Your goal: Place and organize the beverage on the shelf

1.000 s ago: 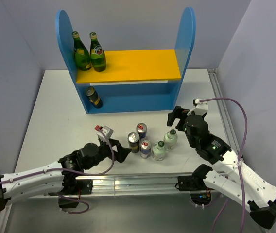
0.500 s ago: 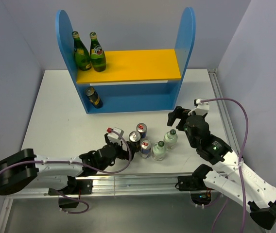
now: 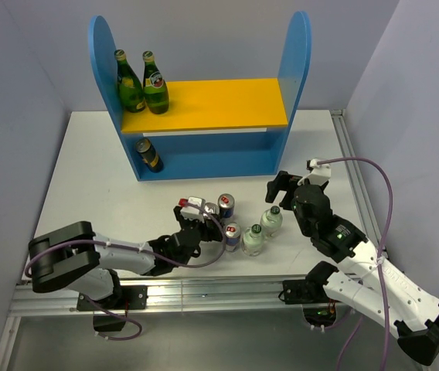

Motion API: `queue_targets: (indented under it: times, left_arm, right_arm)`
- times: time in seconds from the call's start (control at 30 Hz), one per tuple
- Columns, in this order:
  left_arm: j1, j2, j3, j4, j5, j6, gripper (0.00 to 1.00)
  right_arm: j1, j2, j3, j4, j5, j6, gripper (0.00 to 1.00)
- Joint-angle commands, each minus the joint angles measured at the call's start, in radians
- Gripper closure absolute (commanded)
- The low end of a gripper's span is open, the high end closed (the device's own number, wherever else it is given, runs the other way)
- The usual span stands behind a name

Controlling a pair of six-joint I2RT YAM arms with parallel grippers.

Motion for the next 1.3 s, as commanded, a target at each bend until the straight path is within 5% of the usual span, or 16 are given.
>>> queue_targets:
  times: [0.0,0.17,0.27,0.4,0.57,0.93,1.27]
  left_arm:
    - [-0.002,0.06,0.073,0.104,-0.082,0.047,0.07]
    - [-0.002,0.154,0.133,0.153,-0.1,0.09,0.13]
    - [-0.002,0.178,0.153,0.147,-0.116,0.093,0.34]
    - [-0.002,0.169,0.15,0.124,-0.136,0.084,0.74]
    - [-0.002,0.106,0.134,0.049,-0.168,0.049,1.0]
    - [0.051,-0.113,0.114,-0.157,-0.26,0.093,1.0]
    - [0.439,0.008,0.198,0.01,-0.053,0.201,1.0]
  right_arm:
    - [0.005,0.0,-0.003,0.03,0.021,0.008,0.0]
    - [0.005,0.0,-0.001,0.028,0.02,0.008,0.0]
    - [0.005,0.0,-0.001,0.028,0.02,0.008,0.0]
    - [0.006,0.001,-0.004,0.032,0.02,0.006,0.0]
    - [0.005,0.008,-0.004,0.032,0.026,0.008,0.0]
    - [0.005,0.006,-0.012,0.042,0.023,0.006,0.0]
    - [0.005,0.005,-0.014,0.047,0.011,0.012,0.0]
